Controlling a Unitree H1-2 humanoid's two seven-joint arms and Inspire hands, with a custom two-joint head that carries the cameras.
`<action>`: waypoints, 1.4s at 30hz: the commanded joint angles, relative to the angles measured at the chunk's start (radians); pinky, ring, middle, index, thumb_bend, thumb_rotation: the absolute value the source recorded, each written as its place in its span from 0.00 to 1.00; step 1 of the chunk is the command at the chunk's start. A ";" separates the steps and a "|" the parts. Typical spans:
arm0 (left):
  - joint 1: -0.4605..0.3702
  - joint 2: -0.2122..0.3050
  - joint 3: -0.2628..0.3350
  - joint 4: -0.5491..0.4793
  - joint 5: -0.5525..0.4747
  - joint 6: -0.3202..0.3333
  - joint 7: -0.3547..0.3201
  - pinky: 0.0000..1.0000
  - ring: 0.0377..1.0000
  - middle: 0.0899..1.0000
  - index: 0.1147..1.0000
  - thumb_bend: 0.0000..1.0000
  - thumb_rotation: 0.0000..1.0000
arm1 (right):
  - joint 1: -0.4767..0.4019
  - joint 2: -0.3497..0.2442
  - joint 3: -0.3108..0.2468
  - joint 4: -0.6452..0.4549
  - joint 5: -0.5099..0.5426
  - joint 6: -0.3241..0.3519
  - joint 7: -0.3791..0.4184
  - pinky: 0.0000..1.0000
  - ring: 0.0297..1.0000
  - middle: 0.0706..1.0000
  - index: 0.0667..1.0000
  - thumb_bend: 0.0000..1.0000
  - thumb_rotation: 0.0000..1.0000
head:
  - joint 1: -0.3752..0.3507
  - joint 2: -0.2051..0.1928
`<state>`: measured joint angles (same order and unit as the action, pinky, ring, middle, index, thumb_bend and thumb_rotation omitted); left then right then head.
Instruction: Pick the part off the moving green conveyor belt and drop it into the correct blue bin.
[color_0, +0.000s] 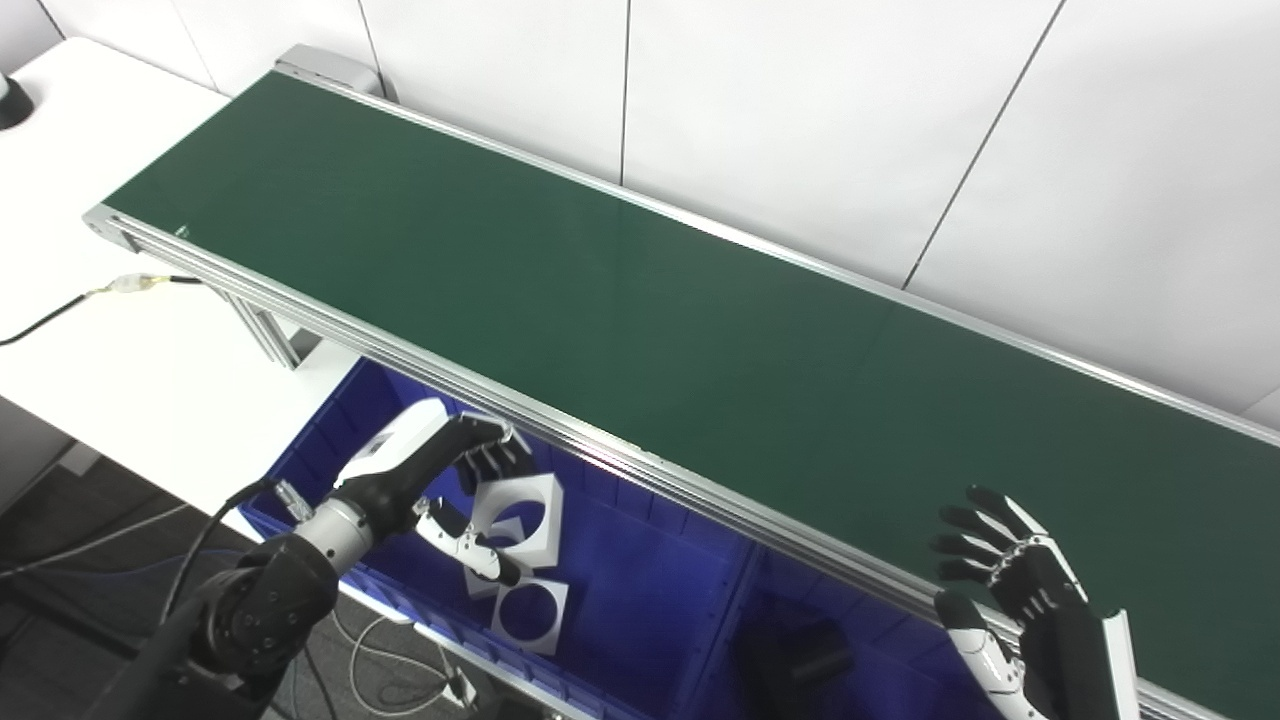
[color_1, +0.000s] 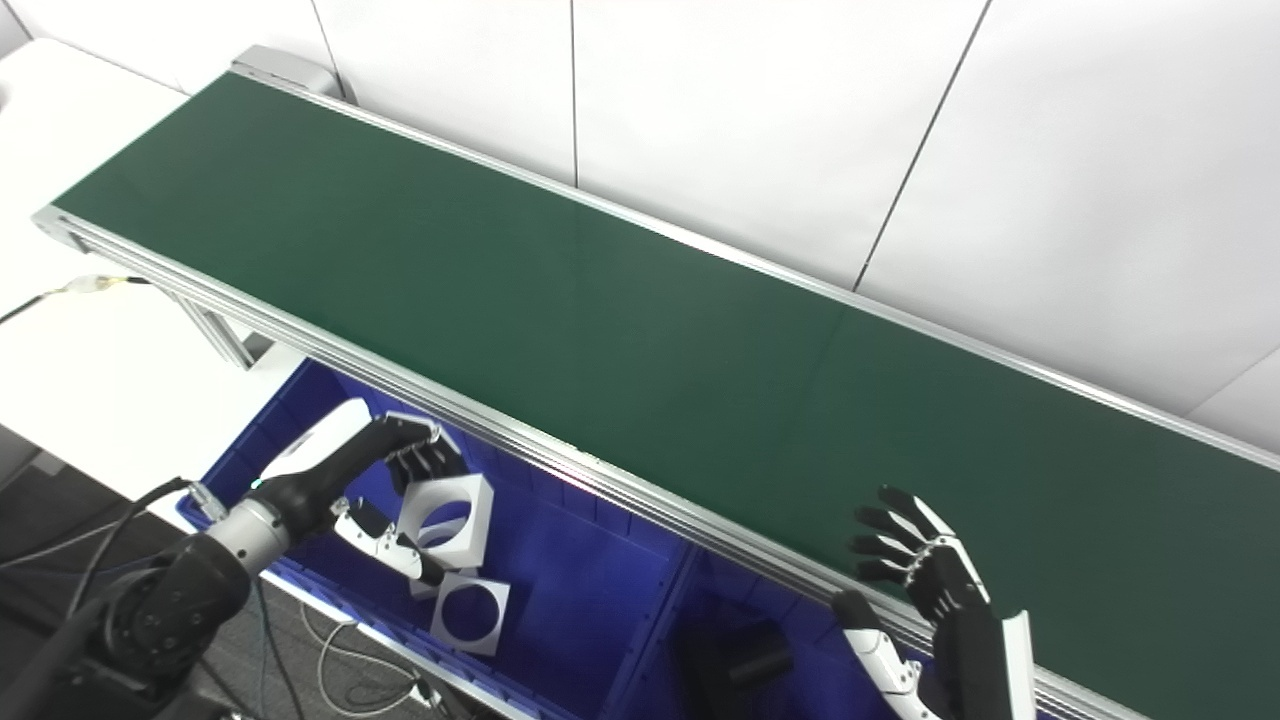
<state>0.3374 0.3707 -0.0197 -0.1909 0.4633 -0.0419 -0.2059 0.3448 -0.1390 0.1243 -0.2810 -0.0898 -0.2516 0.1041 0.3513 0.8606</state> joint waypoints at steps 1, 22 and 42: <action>-0.025 0.011 0.000 0.004 0.016 -0.043 0.044 0.41 0.38 0.42 0.46 0.50 0.00 | -0.007 -0.001 -0.005 -0.026 0.015 -0.007 0.003 0.58 0.65 0.72 0.80 0.60 0.56 | 0.002 0.000; -0.094 0.016 -0.053 0.202 0.059 -0.079 0.121 0.40 0.38 0.43 0.46 0.50 0.00 | -0.001 0.005 0.001 -0.028 0.009 -0.009 0.006 0.58 0.65 0.72 0.80 0.61 0.57 | -0.018 -0.006; -0.075 0.062 -0.078 0.067 0.085 0.154 -0.032 0.84 0.94 1.00 0.98 0.87 0.02 | 0.001 0.011 0.005 -0.020 0.001 -0.025 0.003 0.58 0.65 0.73 0.81 0.59 0.55 | -0.035 -0.023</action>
<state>0.2682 0.4090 -0.1016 -0.0911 0.5418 0.1066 -0.2400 0.3497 -0.1331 0.1277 -0.2800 -0.0967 -0.2509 0.1064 0.3145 0.8360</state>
